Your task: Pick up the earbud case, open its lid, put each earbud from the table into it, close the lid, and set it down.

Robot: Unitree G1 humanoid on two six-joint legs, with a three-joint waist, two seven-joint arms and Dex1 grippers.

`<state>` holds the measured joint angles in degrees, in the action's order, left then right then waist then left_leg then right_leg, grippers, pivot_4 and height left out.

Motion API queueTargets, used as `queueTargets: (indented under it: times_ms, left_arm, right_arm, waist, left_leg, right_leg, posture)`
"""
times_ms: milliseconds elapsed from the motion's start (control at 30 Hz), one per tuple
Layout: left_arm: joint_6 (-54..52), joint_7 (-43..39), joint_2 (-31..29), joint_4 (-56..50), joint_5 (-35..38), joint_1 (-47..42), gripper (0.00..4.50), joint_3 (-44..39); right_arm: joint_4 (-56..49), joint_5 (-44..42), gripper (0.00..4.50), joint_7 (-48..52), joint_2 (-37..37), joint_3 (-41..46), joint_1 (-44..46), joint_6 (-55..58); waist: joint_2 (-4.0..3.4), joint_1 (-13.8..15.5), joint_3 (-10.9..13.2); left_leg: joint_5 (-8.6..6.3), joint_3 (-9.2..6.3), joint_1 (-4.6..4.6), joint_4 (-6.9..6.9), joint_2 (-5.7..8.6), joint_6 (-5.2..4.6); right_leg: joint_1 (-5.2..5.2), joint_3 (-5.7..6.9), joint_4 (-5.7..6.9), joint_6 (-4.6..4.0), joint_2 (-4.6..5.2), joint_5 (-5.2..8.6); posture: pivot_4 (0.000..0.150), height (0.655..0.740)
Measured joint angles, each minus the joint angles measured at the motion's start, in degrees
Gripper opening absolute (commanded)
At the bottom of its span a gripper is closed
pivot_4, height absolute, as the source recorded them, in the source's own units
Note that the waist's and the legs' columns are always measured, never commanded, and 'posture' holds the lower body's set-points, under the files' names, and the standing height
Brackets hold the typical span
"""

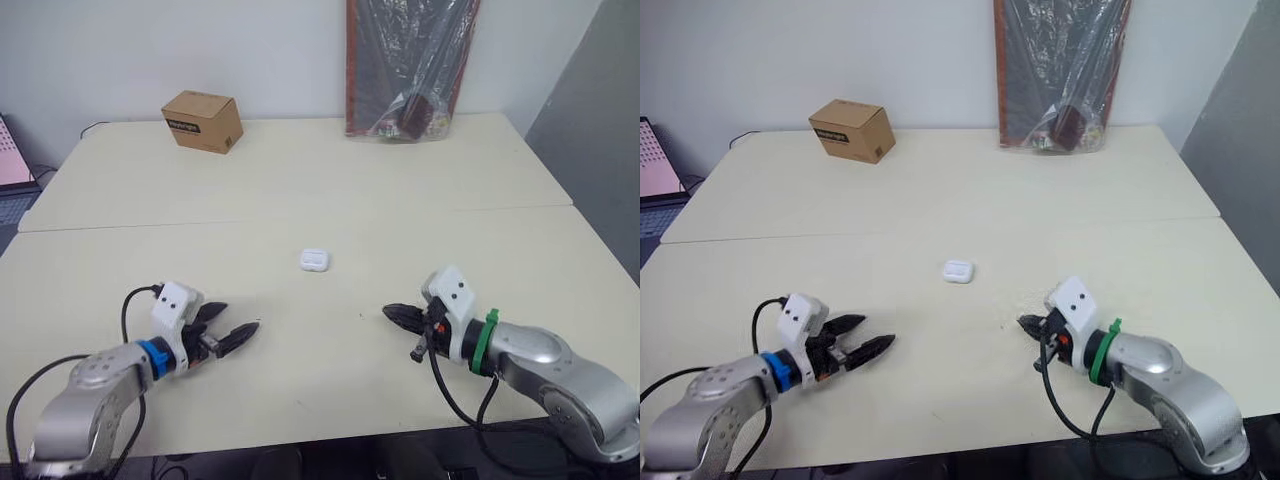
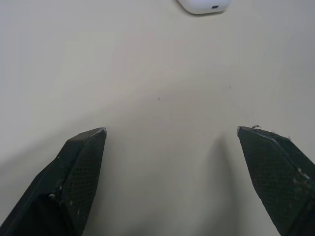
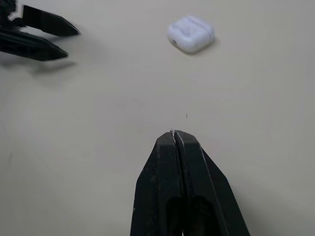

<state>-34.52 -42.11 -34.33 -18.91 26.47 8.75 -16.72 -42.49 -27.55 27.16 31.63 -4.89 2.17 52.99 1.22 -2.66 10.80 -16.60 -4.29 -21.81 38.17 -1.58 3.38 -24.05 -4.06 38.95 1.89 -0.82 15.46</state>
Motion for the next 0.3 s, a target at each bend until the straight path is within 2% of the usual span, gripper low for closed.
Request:
queueTargets:
  times_ms: [133,300]
  left_arm:
    - [3.96,2.12,3.35,-1.86,-0.23,4.31,4.48,-0.49]
    - [6.28,3.97,4.53,-2.89,-1.11,5.86,4.48,0.21]
  right_arm:
    - [1.02,4.05,0.0,-0.42,-0.29,-2.01,-3.59,-6.29]
    - [2.38,6.05,0.0,-0.9,-0.97,-2.69,-3.91,-9.23]
  waist:
    - [0.06,-0.08,-0.04]
    - [0.08,-0.06,-0.05]
  left_leg:
    - [0.02,0.08,0.11,0.01,-0.02,0.03]
    - [0.07,0.06,0.14,0.02,-0.03,0.06]
  right_leg:
    - [0.04,-0.07,0.02,0.11,-0.03,0.06]
    - [0.09,-0.05,0.02,0.08,-0.08,0.04]
  posture:
    - [0.15,0.74]
    - [0.15,0.74]
